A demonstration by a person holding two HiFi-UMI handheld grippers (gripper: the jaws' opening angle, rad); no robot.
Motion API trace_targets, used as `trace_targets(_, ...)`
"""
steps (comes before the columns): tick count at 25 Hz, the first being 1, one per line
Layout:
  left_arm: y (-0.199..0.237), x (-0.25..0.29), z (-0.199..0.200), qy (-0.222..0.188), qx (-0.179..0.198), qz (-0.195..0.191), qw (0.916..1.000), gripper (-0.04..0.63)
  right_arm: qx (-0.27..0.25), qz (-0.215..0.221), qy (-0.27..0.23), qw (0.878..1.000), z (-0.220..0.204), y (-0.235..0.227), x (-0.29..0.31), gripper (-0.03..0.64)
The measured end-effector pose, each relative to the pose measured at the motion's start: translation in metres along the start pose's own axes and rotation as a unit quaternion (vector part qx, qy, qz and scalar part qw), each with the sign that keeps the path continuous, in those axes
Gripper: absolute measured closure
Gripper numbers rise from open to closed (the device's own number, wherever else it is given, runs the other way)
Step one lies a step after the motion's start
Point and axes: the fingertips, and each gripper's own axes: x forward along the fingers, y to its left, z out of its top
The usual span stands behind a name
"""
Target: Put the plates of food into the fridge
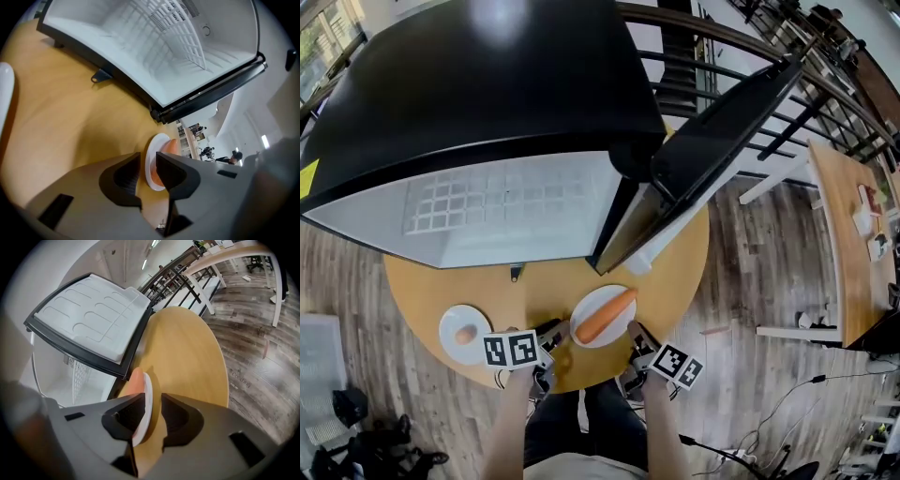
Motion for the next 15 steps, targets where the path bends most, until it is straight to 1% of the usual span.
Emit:
trace_targets(2,0.001,0.003,-0.001,0.001,-0.023,-0.011,0.9997,0.509,0.004,0.007,0.014,1.000,-0.003,0.000,0.002,0.516)
trace_targets(3,0.002,0.005,-0.001,0.004,-0.027,-0.011,0.9996,0.509,0.007,0.012,0.018,1.000,-0.004,0.001,0.004,0.514)
trace_targets(7,0.005,0.013,-0.009,0.032,-0.024,-0.006,0.9992,0.509,0.032,0.031,0.033,0.998,-0.005,0.006,0.008,0.514)
trace_targets(9,0.004,0.016,-0.013,0.035,-0.031,-0.009,0.9989,0.509,0.045,0.041,0.043,0.997,-0.009,0.009,0.009,0.514)
trace_targets(12,0.000,0.020,-0.014,0.027,-0.060,-0.027,0.9975,0.509,0.063,0.053,0.055,0.995,-0.014,0.014,0.012,0.514)
trace_targets(15,0.001,0.024,-0.013,0.019,-0.093,-0.040,0.9947,0.509,0.082,0.053,0.055,0.994,-0.015,0.011,0.016,0.514)
